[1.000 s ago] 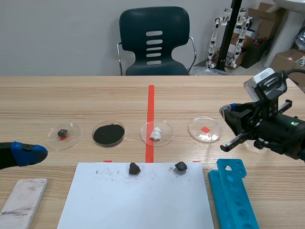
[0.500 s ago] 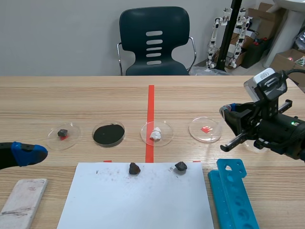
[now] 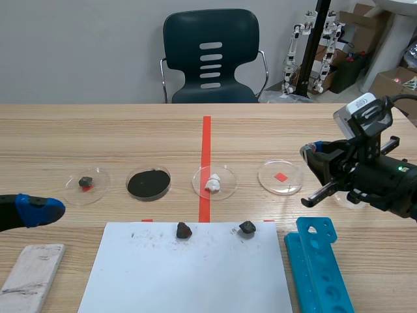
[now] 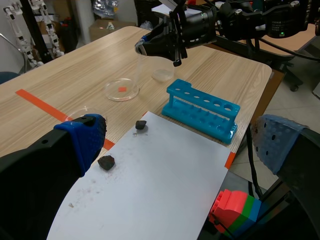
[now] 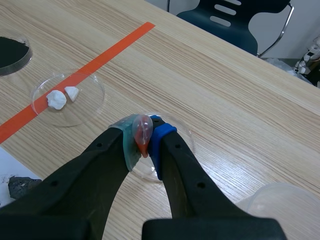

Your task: Draw acid from the petri dish

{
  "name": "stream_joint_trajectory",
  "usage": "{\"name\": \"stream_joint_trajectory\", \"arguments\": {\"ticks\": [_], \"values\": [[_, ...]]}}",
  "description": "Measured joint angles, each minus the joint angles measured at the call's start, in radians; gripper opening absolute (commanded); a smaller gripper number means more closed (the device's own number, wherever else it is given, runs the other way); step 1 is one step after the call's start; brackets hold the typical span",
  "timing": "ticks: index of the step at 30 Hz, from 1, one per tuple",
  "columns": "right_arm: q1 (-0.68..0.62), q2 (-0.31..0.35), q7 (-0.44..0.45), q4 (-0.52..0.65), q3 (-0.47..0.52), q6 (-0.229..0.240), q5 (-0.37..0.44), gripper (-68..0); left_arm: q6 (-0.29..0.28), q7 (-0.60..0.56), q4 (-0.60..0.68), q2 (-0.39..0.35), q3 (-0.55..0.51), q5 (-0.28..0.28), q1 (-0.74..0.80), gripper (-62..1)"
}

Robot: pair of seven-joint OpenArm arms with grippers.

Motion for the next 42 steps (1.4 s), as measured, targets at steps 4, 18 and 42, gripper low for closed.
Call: {"name": "stream_joint_trajectory", "arguments": {"ticks": [4, 18, 42], "values": [[0.0, 0.0, 0.0, 0.0, 0.0, 0.0, 0.0, -66.6, 0.0, 0.0, 0.0, 0.0, 0.0, 0.0, 0.0, 0.6], [0.0, 0.0, 0.0, 0.0, 0.0, 0.0, 0.0, -66.6, 0.0, 0.0, 0.0, 0.0, 0.0, 0.0, 0.0, 0.6], [0.0, 0.0, 0.008, 0.0, 0.0, 0.0, 0.004, -64.7, 0.0, 0.0, 0.0, 0.0, 0.0, 0.0, 0.0, 0.6]]}}
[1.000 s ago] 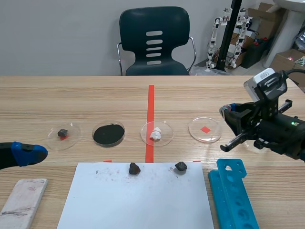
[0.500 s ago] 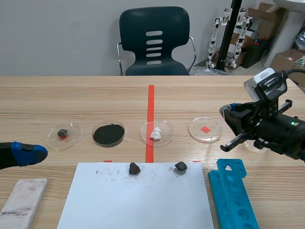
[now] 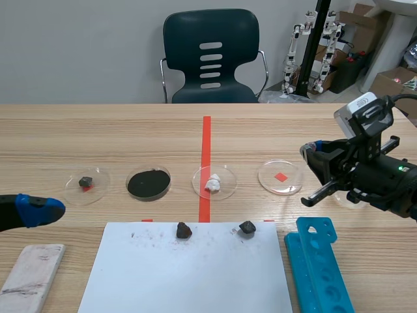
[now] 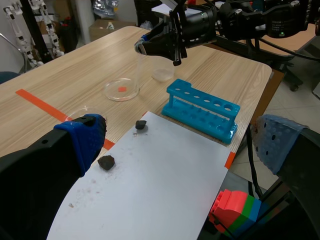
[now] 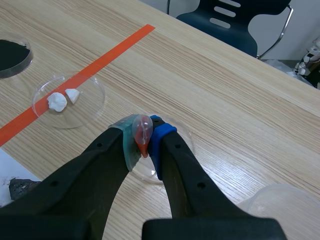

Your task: Draw acid from the petri dish

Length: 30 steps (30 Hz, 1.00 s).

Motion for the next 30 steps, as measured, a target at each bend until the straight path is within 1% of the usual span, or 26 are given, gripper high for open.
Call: {"name": "stream_joint_trajectory", "arguments": {"ticks": [2, 13, 15, 30], "values": [[0.0, 0.0, 0.0, 0.0, 0.0, 0.0, 0.0, -63.3, 0.0, 0.0, 0.0, 0.0, 0.0, 0.0, 0.0, 0.6], [0.0, 0.0, 0.0, 0.0, 0.0, 0.0, 0.0, -63.1, 0.0, 0.0, 0.0, 0.0, 0.0, 0.0, 0.0, 0.6], [0.0, 0.0, 0.0, 0.0, 0.0, 0.0, 0.0, -60.7, 0.0, 0.0, 0.0, 0.0, 0.0, 0.0, 0.0, 0.6], [0.0, 0.0, 0.006, 0.0, 0.0, 0.0, 0.0, -60.7, 0.0, 0.0, 0.0, 0.0, 0.0, 0.0, 0.0, 0.6]]}}
